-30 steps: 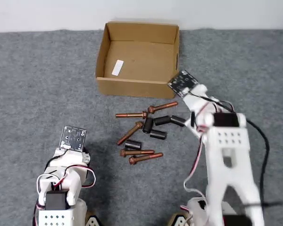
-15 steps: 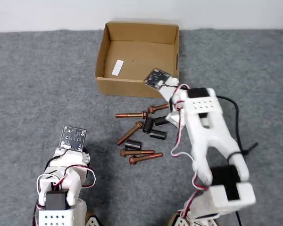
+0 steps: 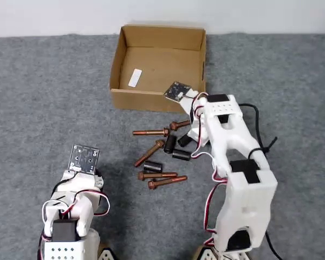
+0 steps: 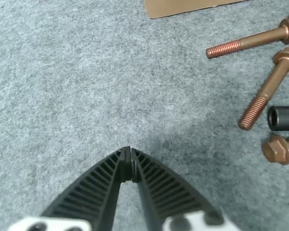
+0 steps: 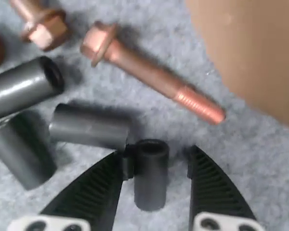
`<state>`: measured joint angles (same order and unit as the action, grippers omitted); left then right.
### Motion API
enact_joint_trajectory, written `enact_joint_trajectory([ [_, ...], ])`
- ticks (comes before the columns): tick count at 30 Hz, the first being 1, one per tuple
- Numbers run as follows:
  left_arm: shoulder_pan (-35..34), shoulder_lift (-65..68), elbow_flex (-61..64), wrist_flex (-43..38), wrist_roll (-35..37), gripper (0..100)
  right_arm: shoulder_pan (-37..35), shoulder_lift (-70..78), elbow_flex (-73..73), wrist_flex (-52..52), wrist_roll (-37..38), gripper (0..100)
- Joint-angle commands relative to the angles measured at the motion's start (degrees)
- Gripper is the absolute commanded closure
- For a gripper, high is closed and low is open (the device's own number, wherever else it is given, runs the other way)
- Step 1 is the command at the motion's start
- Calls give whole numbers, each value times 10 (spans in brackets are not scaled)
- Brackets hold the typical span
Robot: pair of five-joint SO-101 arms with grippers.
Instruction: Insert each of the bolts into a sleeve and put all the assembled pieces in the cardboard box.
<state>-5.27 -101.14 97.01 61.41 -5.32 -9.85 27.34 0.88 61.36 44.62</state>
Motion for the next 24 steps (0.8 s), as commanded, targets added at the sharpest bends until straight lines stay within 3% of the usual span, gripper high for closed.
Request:
enact_joint_trajectory([
  [1, -1, 0, -4, 4, -2, 994, 7, 27, -37, -3, 4, 835],
  [8, -1, 0, -4, 4, -2, 994, 7, 37, -89, 82, 4, 984],
  [24, -1, 0, -4, 4, -2, 994, 35, -92, -123, 273, -17, 990],
])
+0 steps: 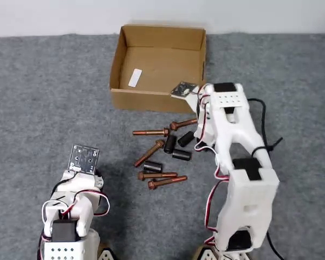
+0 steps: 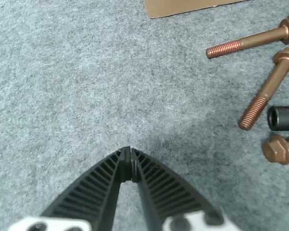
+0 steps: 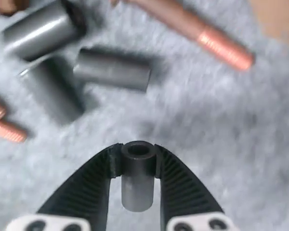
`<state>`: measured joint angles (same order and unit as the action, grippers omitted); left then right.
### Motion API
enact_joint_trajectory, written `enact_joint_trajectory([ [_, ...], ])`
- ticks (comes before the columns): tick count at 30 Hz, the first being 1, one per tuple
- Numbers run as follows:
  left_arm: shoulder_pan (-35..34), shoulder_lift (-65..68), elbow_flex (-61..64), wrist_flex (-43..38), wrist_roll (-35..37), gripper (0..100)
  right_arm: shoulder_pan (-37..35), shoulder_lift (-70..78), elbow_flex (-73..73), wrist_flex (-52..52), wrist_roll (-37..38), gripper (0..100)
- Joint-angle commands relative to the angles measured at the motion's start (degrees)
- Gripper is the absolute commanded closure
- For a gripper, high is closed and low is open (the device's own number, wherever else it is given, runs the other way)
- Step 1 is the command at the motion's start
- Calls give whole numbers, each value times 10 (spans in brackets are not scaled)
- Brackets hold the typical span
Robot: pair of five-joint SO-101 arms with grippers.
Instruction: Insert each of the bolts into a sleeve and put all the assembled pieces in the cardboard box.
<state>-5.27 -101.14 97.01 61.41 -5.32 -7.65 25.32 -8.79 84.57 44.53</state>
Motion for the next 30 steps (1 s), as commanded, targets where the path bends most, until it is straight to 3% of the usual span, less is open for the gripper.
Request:
enact_joint_trajectory([
  [1, -1, 0, -4, 4, -2, 994, 14, -87, -26, 51, -29, 990],
  [6, -1, 0, -4, 4, -2, 994, 19, -164, -25, 95, -114, 990],
  [12, -1, 0, -4, 4, -2, 994, 21, -240, -22, 181, -287, 990],
  [17, 0, 0, -4, 4, -2, 994, 74, -321, 56, 182, -423, 990],
  [26, 1, 1, -4, 6, -2, 994, 100, -649, 208, 166, -438, 991],
  [30, 4, -1, -4, 53, -2, 993, 104, -800, 309, 160, -461, 991],
])
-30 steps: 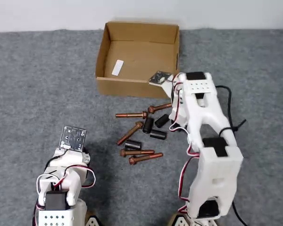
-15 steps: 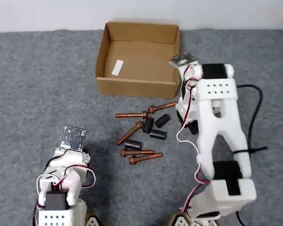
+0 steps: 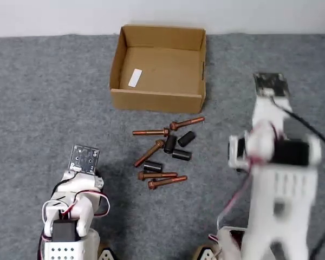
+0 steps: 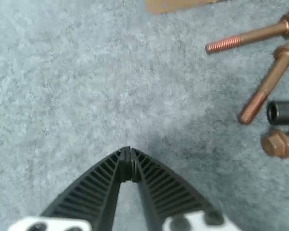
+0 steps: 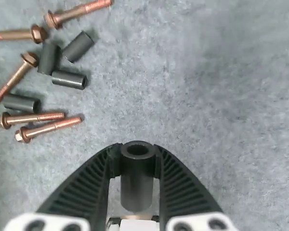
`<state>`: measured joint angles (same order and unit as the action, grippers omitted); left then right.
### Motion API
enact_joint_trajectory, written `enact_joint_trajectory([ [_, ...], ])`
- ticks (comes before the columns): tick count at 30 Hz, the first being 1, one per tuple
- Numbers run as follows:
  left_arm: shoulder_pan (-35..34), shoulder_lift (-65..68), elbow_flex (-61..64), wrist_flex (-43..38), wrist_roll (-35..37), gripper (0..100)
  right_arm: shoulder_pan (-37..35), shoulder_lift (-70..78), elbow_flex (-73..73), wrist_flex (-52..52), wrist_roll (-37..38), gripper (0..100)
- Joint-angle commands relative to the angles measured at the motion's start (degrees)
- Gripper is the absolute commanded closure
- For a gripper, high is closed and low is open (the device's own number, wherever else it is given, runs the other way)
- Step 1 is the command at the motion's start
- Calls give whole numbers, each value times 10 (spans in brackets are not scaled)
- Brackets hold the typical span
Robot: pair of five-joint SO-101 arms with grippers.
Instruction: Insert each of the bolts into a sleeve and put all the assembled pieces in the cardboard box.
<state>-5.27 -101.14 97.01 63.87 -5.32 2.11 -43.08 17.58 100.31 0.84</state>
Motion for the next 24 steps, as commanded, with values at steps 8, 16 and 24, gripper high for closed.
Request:
enact_joint_trajectory([
  [8, -24, 2, -34, -4, 0, 994, 29, -265, 179, -12, -115, 991],
  [16, -26, 4, -77, 17, 0, 994, 58, -265, 186, -13, -104, 991],
  [24, -25, 164, -240, 63, 4, 994, 59, -270, 187, -9, -102, 991],
])
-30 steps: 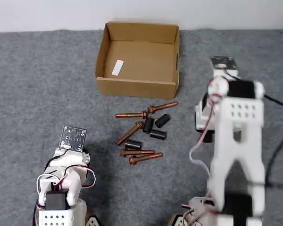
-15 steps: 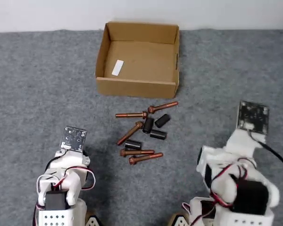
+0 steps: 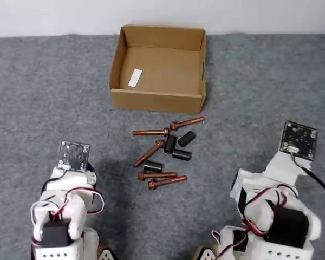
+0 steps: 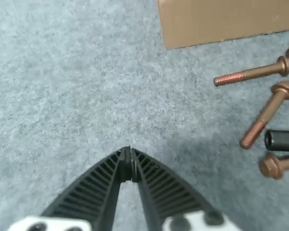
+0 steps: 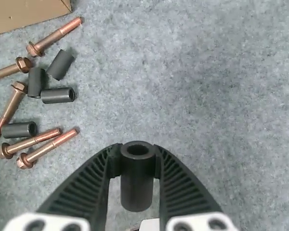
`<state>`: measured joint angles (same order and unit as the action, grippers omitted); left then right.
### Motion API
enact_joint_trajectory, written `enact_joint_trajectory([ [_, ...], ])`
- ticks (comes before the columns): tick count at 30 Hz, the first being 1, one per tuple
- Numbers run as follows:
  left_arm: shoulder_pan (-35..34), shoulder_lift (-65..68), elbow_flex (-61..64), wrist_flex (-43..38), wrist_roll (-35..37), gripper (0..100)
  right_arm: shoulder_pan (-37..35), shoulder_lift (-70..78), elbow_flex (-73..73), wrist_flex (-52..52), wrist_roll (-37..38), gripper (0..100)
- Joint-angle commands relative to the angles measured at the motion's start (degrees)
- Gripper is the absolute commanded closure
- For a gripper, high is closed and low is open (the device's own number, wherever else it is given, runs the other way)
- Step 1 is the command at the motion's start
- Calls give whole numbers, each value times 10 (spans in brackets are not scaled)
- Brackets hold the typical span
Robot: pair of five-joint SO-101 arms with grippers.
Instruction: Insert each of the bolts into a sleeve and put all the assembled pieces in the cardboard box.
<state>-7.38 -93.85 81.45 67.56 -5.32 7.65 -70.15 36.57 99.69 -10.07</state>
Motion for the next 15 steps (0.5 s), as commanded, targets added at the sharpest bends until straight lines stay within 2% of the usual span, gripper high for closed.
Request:
enact_joint_trajectory([
  [1, -3, 142, -118, 42, 13, 994, 4, 0, -3, -3, 7, 991],
  [6, 18, 395, -316, 132, 39, 993, 4, 0, -2, -3, 10, 991],
  [11, 61, 577, -486, 171, 29, 992, 4, 0, -2, 9, 10, 991],
  [13, 93, 634, -533, 171, -21, 992, 4, 0, -2, 9, 10, 991],
  [15, 127, 684, -578, 170, -103, 992, 4, 0, -2, 9, 10, 991],
])
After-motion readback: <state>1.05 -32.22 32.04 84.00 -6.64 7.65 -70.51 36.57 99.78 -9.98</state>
